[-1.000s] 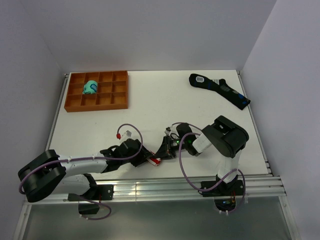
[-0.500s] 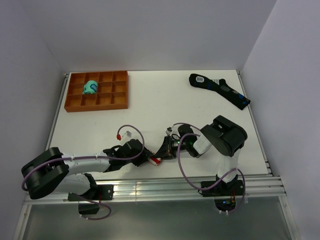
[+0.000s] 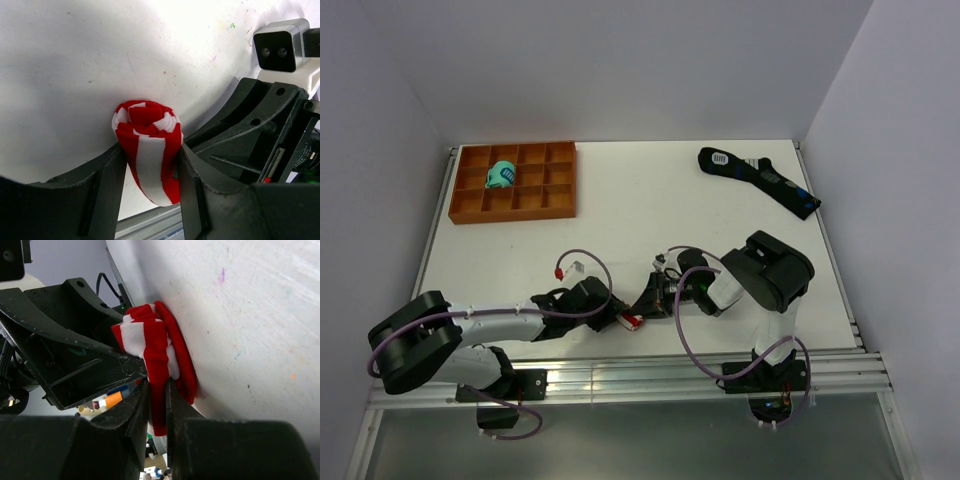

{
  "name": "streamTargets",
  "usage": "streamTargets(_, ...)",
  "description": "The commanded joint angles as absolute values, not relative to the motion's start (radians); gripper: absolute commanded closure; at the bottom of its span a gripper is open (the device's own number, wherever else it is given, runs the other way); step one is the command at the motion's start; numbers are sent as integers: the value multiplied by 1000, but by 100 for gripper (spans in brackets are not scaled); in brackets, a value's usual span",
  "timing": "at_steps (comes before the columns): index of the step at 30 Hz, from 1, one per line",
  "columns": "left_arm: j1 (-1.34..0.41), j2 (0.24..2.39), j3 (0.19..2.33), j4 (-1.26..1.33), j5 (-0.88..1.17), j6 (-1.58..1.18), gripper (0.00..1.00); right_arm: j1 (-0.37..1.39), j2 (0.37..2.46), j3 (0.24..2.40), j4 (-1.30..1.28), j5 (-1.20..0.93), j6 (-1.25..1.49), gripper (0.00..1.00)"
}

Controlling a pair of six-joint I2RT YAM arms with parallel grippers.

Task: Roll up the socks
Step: Pick up the sock at the center of the board.

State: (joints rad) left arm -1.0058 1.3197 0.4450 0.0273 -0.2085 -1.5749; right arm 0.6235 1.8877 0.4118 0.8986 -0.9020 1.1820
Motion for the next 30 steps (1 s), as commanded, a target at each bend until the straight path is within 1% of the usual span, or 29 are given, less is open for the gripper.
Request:
streamTargets(1, -1008, 1358, 454, -37, -285, -1604, 52, 618, 1942, 362, 703, -917, 1304, 86)
streamTargets(8, -1015, 1373, 446, -9, -305, -1635, 53, 620, 1945, 339, 776, -950, 1370, 86)
streamTargets(14, -1022, 1379, 430, 77, -324, -1661, 54, 621, 1967, 324, 864, -988, 1436, 86)
streamTargets(20, -1022, 1365, 393, 141, -339, -1678, 53, 621, 1977, 313, 891, -1009, 1469, 86)
streamTargets(26, -1022, 1376, 388, 181, -345, -1686, 54, 626, 1979, 311, 920, -1023, 1520, 85)
streamTargets(30, -1022, 1362, 382, 189, -360, -1701, 54, 630, 2003, 292, 1037, -1035, 1589, 85)
